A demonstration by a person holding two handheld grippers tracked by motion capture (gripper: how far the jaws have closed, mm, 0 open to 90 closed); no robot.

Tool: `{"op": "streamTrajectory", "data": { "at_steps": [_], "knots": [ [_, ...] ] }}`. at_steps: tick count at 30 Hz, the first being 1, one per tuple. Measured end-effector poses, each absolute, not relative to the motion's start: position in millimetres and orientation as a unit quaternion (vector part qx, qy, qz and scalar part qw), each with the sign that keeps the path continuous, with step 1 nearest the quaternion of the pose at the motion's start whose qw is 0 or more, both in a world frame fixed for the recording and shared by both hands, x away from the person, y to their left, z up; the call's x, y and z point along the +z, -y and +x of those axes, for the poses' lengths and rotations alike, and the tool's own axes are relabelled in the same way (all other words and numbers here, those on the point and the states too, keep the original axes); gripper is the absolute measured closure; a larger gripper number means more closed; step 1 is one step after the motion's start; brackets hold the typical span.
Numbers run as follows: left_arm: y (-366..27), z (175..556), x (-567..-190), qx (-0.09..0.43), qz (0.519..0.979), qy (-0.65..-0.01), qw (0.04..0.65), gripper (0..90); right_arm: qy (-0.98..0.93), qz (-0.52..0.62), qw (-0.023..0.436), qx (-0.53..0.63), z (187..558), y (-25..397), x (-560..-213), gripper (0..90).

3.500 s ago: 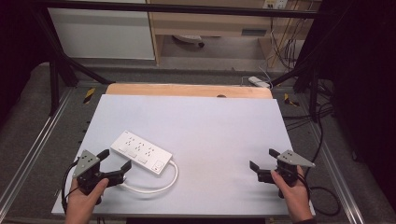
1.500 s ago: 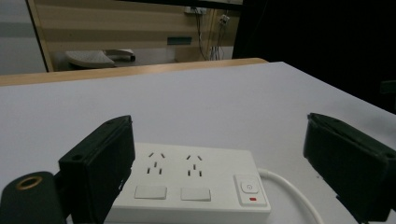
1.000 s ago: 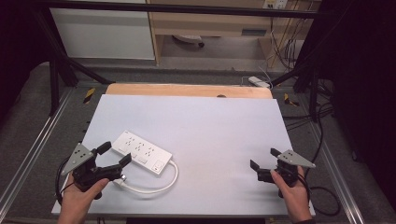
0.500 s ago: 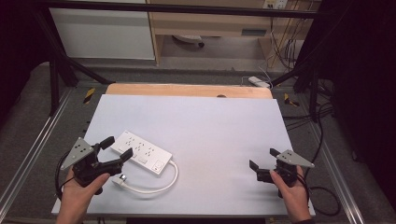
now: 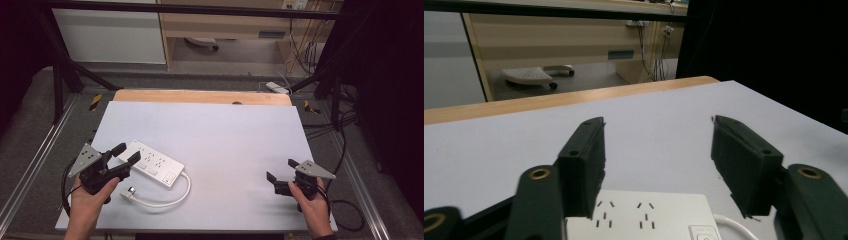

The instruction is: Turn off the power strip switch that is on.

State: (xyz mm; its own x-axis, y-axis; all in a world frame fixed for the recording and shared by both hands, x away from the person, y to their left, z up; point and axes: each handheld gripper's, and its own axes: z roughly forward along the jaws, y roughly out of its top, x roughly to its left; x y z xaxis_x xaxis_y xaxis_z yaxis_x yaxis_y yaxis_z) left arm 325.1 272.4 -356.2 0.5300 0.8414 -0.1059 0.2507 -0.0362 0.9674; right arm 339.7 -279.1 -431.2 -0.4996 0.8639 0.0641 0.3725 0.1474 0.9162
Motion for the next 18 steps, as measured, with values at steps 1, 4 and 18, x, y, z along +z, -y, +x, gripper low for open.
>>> {"op": "streamTrajectory", "data": {
  "at_steps": [1, 4, 18],
  "knots": [
    [-273.1, 325.5, -356.6, 0.265, 0.67, -0.408, 0.561, 41.9, -0.716, 0.432, 0.251, 0.488, 340.0, 278.7, -431.5, 2.9],
    [-276.2, 326.2, -357.5, 0.269, 0.666, -0.411, 0.562, 47.0, -0.717, 0.431, 0.249, 0.488, 340.3, 277.6, -431.7, 2.9],
    [-289.1, 331.6, -362.3, 0.278, 0.664, -0.412, 0.559, 71.8, -0.716, 0.431, 0.25, 0.489, 340.3, 278.0, -431.6, 2.9]
  ]
}}
